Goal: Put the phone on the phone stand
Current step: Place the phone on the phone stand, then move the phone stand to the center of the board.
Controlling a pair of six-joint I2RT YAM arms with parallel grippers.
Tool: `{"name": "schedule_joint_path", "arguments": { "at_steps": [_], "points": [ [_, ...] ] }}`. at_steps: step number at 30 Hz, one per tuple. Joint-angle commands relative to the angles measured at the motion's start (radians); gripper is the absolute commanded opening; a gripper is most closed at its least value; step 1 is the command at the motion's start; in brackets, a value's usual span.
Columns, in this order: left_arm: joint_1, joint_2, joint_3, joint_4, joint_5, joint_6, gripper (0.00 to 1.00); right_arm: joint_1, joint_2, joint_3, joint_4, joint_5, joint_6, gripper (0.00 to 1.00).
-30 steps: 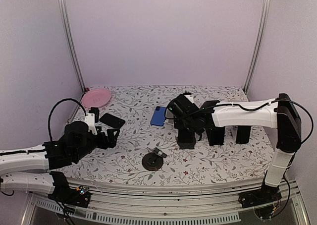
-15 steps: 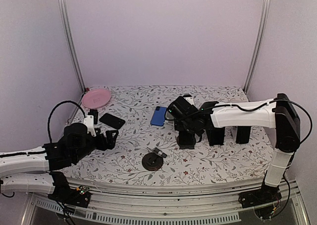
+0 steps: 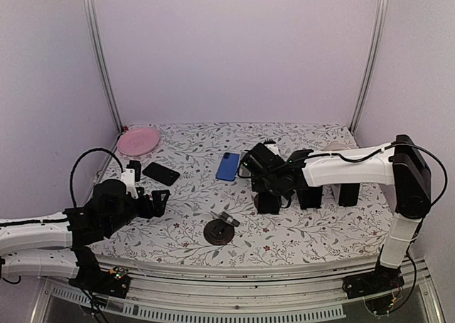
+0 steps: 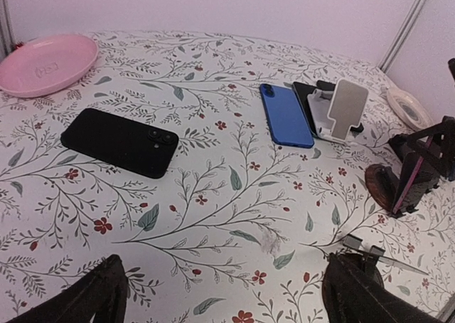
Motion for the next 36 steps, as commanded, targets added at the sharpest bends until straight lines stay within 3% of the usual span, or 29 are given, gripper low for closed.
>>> {"name": "schedule_joint_path", "arguments": {
  "at_steps": [1,11,16,36],
  "points": [
    [0.020,0.010,-0.014,0.037,0.018,-0.009,0.96,-0.001,-0.009,-0.020,0.027,0.010,-0.004,0.55],
    [0.024,0.021,-0.017,0.044,0.027,-0.007,0.97,-0.001,-0.015,-0.022,0.029,0.002,-0.011,0.88],
    [0.024,0.021,-0.027,0.047,0.029,-0.010,0.97,-0.001,-0.023,-0.020,0.025,0.000,-0.010,0.99],
    [0.028,0.043,-0.025,0.067,0.053,-0.013,0.97,0.000,-0.100,-0.026,0.051,-0.033,-0.034,0.99]
  ]
}}
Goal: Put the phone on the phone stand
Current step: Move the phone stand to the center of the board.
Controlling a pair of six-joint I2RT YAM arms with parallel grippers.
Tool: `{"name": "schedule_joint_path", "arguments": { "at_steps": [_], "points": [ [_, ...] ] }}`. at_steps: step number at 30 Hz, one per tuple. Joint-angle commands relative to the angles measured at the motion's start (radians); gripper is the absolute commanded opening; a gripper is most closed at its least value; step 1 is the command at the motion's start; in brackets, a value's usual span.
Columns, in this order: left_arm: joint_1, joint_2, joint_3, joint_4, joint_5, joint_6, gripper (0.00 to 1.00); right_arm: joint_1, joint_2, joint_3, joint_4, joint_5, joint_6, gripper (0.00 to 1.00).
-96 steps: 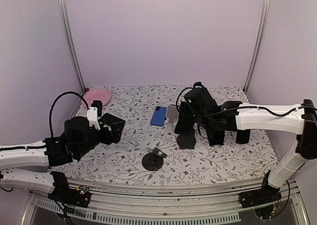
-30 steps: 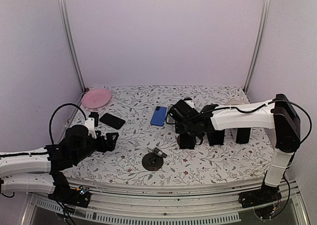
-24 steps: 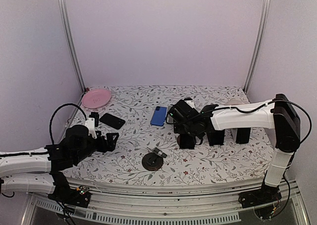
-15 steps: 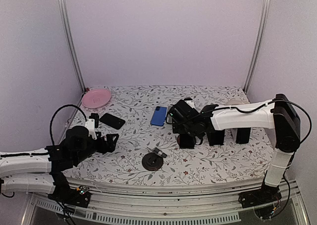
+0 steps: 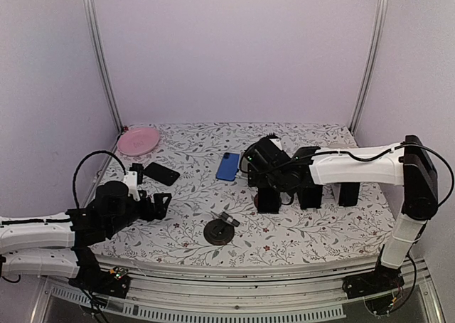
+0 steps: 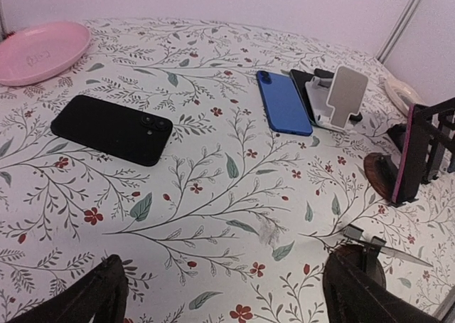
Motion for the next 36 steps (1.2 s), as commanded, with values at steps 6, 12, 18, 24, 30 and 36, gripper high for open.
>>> {"name": "schedule_joint_path", "arguments": {
  "at_steps": [6,12,18,24,30,36],
  "points": [
    [0.015,0.028,0.008,0.038,0.021,-0.002,0.97,0.004,-0.077,-0.026,0.050,-0.029,-0.034,0.99],
    [0.015,0.048,0.019,0.044,0.030,-0.001,0.97,0.010,-0.099,-0.026,0.058,-0.031,-0.046,0.99],
    [0.015,0.072,0.030,0.047,0.037,-0.005,0.97,0.013,-0.128,-0.033,0.064,-0.029,-0.052,0.99],
    [0.016,0.092,0.038,0.050,0.055,-0.009,0.97,0.024,-0.162,-0.048,0.075,-0.028,-0.058,0.99],
    [0.016,0.146,0.058,0.045,0.088,-0.004,0.97,0.041,-0.192,-0.051,0.086,-0.031,-0.072,0.99],
    [0.015,0.212,0.081,0.044,0.114,-0.008,0.97,0.060,-0.238,-0.064,0.107,-0.039,-0.075,0.99]
  ]
}}
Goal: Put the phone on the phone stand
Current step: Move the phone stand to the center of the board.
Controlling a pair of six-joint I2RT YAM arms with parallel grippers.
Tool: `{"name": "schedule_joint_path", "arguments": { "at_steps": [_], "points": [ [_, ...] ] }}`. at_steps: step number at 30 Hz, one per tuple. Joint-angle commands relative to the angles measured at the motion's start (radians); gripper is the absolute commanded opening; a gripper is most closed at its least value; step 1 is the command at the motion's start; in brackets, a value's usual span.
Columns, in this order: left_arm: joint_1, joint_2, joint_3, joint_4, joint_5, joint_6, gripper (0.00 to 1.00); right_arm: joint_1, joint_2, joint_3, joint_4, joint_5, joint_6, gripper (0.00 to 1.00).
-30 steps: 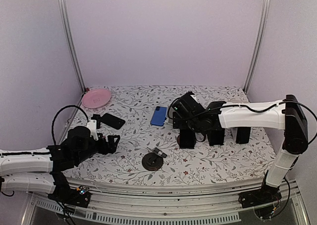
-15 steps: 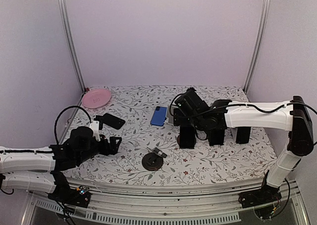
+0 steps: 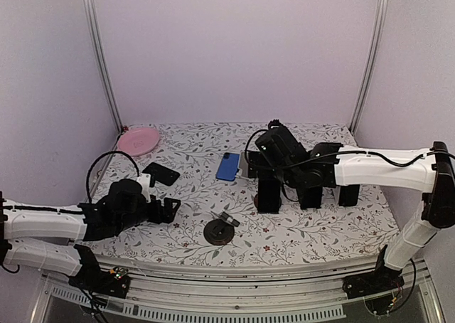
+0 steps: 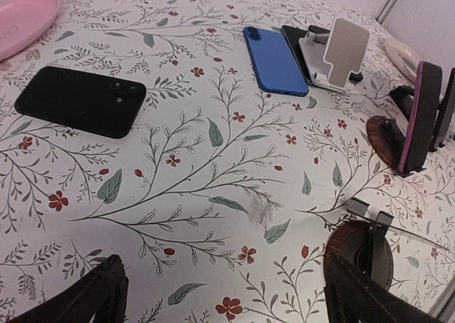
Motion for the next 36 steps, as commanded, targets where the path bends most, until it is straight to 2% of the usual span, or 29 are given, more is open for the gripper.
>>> {"name": "schedule_joint_path", "arguments": {
  "at_steps": [1,16,27,36],
  "points": [
    [0.015,0.044,0.037,0.017,0.035,-0.005,0.97,0.018,-0.074,-0.027,0.043,-0.012,-0.016,0.99],
    [0.002,0.266,0.153,0.013,0.112,-0.039,0.94,0.020,-0.278,-0.199,0.194,-0.090,-0.020,0.99],
    [-0.054,0.443,0.315,-0.035,0.124,-0.035,0.83,0.019,-0.344,-0.276,0.252,-0.135,-0.012,0.99],
    [-0.115,0.416,0.366,-0.095,0.059,-0.066,0.81,0.020,-0.375,-0.308,0.269,-0.146,-0.013,0.99]
  ]
}}
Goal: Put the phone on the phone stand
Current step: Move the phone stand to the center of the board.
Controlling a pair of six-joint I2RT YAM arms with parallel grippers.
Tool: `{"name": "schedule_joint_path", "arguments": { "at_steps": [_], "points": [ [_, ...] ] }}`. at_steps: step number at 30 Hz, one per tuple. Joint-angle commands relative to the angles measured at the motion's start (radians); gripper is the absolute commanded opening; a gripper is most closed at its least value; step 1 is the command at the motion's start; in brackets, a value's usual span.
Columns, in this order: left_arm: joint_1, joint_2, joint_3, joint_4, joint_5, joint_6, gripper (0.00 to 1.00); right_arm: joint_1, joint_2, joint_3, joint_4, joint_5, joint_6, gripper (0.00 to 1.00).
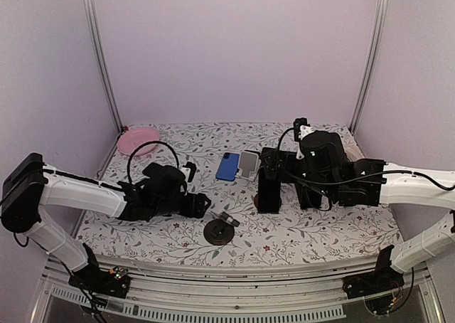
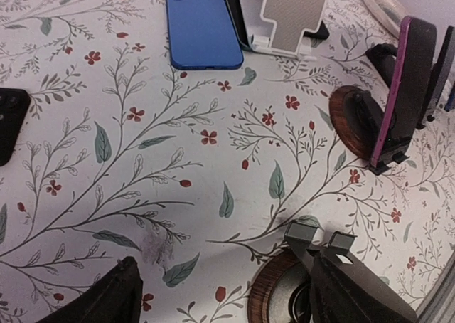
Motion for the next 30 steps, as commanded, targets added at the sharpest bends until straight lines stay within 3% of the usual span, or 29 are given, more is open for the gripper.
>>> {"name": "schedule_joint_path", "arguments": {
  "at_steps": [1,9,17,30],
  "points": [
    [-0.028,-0.052,0.017,-0.044,-0.036,-0.026,0.82,0.004,-0.035,-0.017,0.029,-0.014,-0.001,0.99],
    [-0.158,-0.121,0.004,-0.071,-0.102,-0.182,0.80,0.004,-0.045,-0.023,0.040,-0.017,-0.006,0.99],
    [-0.266,-0.100,-0.012,-0.077,-0.185,-0.412,0.71,0.004,-0.032,-0.007,0.046,-0.034,-0.007,0.99],
    [-0.316,-0.001,0.048,-0.094,-0.260,-0.499,0.66,0.004,-0.020,0.006,0.043,-0.043,-0.004,0.99]
  ]
}}
